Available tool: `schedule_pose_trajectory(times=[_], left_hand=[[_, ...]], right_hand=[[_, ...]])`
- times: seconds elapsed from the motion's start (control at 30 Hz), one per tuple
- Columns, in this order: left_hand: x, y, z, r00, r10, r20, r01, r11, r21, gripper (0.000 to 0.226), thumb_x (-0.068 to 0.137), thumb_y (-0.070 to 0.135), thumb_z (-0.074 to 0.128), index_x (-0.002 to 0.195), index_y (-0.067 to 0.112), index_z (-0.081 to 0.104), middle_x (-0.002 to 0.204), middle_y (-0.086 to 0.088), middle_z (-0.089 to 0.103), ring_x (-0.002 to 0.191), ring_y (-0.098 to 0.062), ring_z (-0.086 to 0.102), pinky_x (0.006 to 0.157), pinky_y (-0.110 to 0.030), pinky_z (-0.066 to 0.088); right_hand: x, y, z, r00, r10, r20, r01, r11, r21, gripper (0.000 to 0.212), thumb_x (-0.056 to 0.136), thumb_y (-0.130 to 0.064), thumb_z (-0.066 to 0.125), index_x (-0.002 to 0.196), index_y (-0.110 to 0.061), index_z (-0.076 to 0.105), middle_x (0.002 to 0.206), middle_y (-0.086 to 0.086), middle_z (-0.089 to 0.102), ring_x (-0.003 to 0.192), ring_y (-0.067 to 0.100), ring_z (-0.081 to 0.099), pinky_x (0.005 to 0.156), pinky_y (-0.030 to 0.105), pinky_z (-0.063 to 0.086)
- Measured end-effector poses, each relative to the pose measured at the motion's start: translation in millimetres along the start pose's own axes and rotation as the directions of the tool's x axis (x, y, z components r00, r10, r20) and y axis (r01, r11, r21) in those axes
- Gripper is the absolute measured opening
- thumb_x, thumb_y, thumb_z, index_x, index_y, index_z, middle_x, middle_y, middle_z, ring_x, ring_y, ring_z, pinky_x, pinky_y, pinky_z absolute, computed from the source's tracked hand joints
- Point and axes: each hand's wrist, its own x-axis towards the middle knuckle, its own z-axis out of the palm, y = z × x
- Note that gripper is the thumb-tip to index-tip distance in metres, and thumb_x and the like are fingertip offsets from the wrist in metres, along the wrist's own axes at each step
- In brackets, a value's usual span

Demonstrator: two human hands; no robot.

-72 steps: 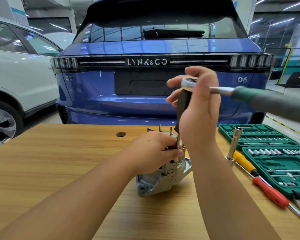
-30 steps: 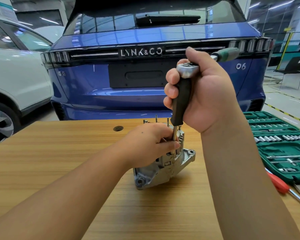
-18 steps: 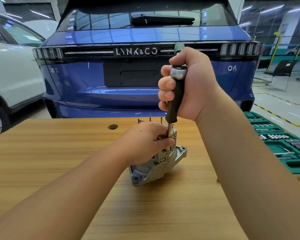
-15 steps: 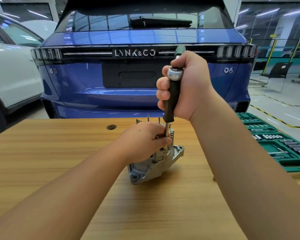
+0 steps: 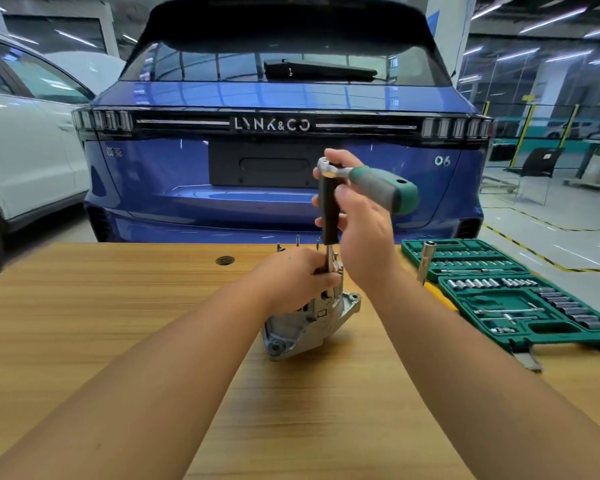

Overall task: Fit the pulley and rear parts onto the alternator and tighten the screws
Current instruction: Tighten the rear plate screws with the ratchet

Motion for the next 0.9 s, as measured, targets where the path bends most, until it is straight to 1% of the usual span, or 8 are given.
schedule_pose_trajectory(times=[0.13,0.23,0.33,0.47,0.6,0.67,0.73,0.9], left_hand=[[2.3,-1.5,0.2,1.000,-0.016,0.013,0.017,1.000,-0.024,0.021,0.100,0.046,0.052,0.113,0.033,0.064,0.096,0.012,0.066,0.085,-0.006,0.063,0.073,-0.029,0.055],[0.9,-5.4,-1.4,1.000,-0.007,0.021,0.008,0.999,-0.031,0.014,0.100,0.047,0.052,0.102,0.038,0.062,0.090,0.013,0.064,0.081,-0.004,0.061,0.064,-0.025,0.046],[-1.1,-8.4,-1.8,1.000,-0.007,0.021,0.008,0.998,-0.059,0.015,0.099,0.048,0.053,0.103,0.039,0.064,0.092,0.015,0.064,0.084,-0.002,0.060,0.066,-0.024,0.045],[-0.3,-4.3,1.3,1.000,0.024,0.004,-0.024,0.999,-0.033,0.015,0.100,0.044,0.053,0.095,0.034,0.063,0.091,0.010,0.064,0.083,-0.008,0.061,0.075,-0.032,0.052],[1.2,-2.9,2.3,0.998,0.062,0.021,-0.062,0.998,0.021,0.016,0.101,0.042,0.051,0.093,0.033,0.061,0.089,0.009,0.062,0.081,-0.009,0.059,0.072,-0.032,0.052],[1.6,-4.7,1.9,0.998,0.062,0.017,-0.062,0.997,0.036,0.014,0.101,0.045,0.051,0.091,0.038,0.058,0.086,0.011,0.062,0.078,-0.007,0.060,0.064,-0.028,0.048],[2.3,-6.7,1.0,0.998,0.056,0.008,-0.056,0.998,0.039,0.017,0.100,0.046,0.052,0.084,0.040,0.055,0.082,0.011,0.061,0.073,-0.006,0.059,0.059,-0.026,0.043],[1.4,-10.4,-1.1,0.998,0.066,0.012,-0.066,0.998,0.016,0.017,0.100,0.046,0.053,0.085,0.039,0.058,0.084,0.012,0.062,0.076,-0.007,0.060,0.064,-0.032,0.050]], right_hand=[[5.6,-17.6,-17.1,0.977,0.102,0.187,-0.099,0.995,-0.026,0.026,0.103,-0.023,0.046,0.115,-0.039,0.062,0.123,0.009,0.060,0.101,0.026,0.063,0.087,0.040,0.054],[7.6,-25.5,-22.8,0.931,0.176,0.320,-0.174,0.984,-0.037,0.044,0.109,-0.013,0.038,0.113,-0.048,0.066,0.124,0.002,0.063,0.106,0.028,0.067,0.090,0.039,0.056],[8.0,-32.0,-21.6,0.915,0.186,0.358,-0.189,0.982,-0.027,0.032,0.105,-0.027,0.046,0.110,-0.048,0.069,0.115,-0.004,0.067,0.102,0.022,0.069,0.087,0.037,0.058],[10.8,-30.3,-9.5,0.982,0.112,0.149,-0.094,0.988,-0.123,0.013,0.090,-0.030,0.068,0.102,-0.033,0.065,0.083,-0.010,0.064,0.076,0.015,0.064,0.075,0.032,0.059],[27.8,-33.0,0.7,0.977,0.118,-0.175,-0.164,0.947,-0.276,0.016,0.089,-0.024,0.070,0.100,-0.026,0.060,0.078,0.003,0.064,0.048,0.010,0.060,0.050,0.022,0.051],[34.3,-34.0,-3.0,0.930,0.290,-0.226,-0.323,0.938,-0.124,0.019,0.093,-0.024,0.068,0.111,-0.021,0.060,0.073,0.002,0.066,0.050,0.010,0.057,0.054,0.024,0.051],[35.6,-35.3,-7.3,0.861,0.497,-0.113,-0.467,0.858,0.216,0.021,0.097,-0.023,0.064,0.116,-0.016,0.060,0.079,0.001,0.070,0.061,0.012,0.055,0.061,0.027,0.047],[27.7,-27.8,-12.9,0.832,0.549,0.077,-0.495,0.674,0.548,0.006,0.093,-0.013,0.063,0.099,-0.015,0.061,0.094,-0.002,0.060,0.072,0.013,0.060,0.070,0.026,0.042]])
